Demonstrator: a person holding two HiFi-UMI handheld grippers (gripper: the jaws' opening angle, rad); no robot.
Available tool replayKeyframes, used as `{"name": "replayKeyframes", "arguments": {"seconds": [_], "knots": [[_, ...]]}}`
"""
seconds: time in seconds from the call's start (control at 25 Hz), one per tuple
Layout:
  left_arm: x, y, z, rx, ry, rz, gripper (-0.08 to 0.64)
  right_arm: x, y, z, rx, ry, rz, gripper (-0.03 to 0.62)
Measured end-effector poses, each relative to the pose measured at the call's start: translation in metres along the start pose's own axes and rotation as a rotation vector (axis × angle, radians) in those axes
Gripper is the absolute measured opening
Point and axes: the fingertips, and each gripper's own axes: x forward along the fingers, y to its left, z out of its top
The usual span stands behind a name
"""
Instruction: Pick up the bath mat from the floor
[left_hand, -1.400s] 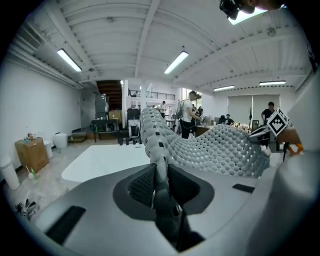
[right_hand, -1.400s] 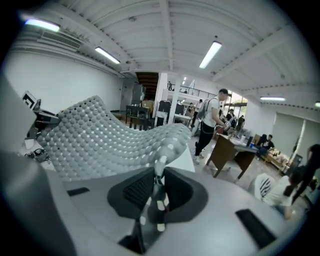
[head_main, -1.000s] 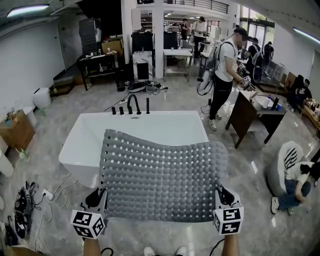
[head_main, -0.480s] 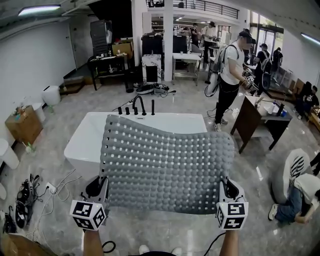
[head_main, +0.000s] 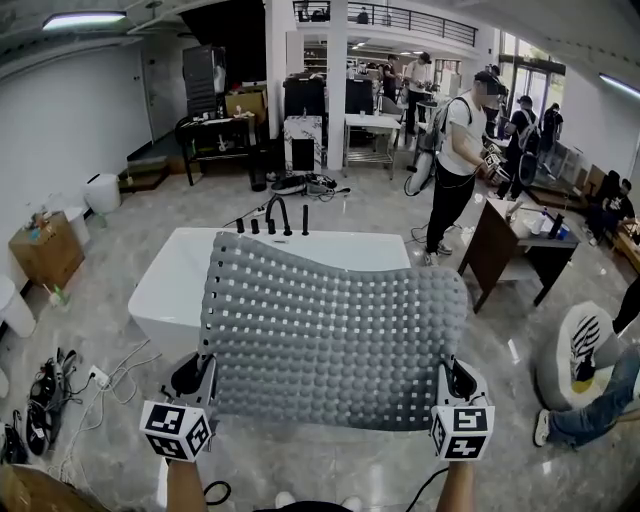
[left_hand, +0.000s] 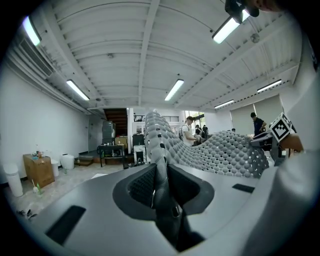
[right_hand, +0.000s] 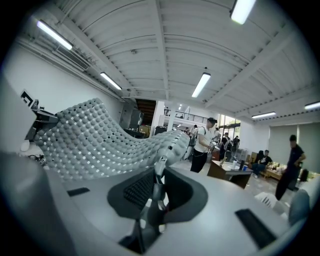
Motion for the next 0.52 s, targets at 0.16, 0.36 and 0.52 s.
{"name": "replayKeyframes", "arguments": {"seconds": [0.16, 0.36, 0.52], "knots": [[-0.003, 0.002, 0.002, 0.000, -0.008, 0.000, 0.074, -0.004, 0.001, 0.004, -0.005, -0.006, -0.008, 0.074], [-0.007, 0.005, 0.005, 0.008, -0.012, 0.000, 0.074, -0.005, 0.004, 0.010, -0.009, -0.013, -0.007, 0.074], [-0.008, 0.009, 0.007, 0.018, -0.022, -0.003, 0.074, -0.005, 0.009, 0.011, -0.012, -0.018, -0.009, 0.074]]}}
